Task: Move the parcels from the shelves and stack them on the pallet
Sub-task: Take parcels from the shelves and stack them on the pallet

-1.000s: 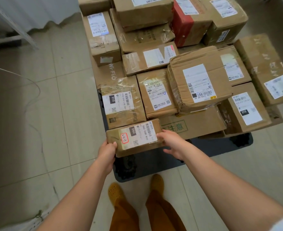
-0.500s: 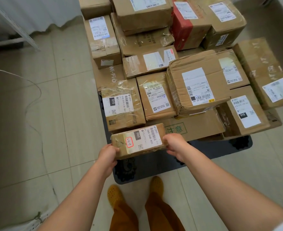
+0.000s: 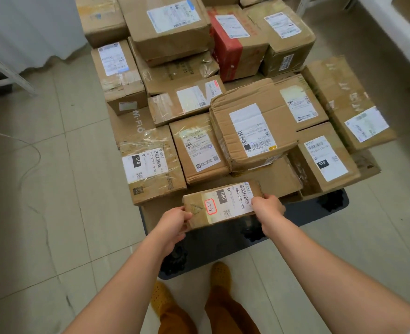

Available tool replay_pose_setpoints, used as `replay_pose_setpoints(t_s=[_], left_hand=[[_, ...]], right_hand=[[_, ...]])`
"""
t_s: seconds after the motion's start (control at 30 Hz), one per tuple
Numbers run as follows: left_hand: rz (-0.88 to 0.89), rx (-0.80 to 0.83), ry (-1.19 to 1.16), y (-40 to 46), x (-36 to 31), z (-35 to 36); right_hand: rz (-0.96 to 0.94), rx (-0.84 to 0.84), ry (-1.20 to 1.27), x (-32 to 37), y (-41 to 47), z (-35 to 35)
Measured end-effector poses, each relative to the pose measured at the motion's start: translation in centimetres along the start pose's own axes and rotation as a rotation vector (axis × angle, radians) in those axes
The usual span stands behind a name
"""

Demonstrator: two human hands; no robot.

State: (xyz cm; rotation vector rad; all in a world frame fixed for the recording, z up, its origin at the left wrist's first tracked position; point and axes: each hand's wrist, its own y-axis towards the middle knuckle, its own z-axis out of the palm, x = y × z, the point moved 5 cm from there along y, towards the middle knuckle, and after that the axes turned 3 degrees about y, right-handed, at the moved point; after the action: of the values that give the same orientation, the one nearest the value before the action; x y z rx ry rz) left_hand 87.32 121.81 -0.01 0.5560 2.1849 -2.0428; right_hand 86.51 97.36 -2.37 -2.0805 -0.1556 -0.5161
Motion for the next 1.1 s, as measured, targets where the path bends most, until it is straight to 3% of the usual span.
replay_pose_setpoints(t_s=[0.4,0.67,1.1], left_hand=[[0.063,0.224,0.124,1.9,-5.5,12.8],[0.040,0.120,0.034,1.9,-6.8,14.7],[0.077,-0.077,0.212,-7.3,-10.5,13.9]], right_hand=[[-0.220,-0.182,0.092,4.5,5.8,-9.6],[-0.290,-0.059,0.173,4.1,6.2,-10.8],[-0.182,0.031,0.244,6.4,0.5,-14.9]])
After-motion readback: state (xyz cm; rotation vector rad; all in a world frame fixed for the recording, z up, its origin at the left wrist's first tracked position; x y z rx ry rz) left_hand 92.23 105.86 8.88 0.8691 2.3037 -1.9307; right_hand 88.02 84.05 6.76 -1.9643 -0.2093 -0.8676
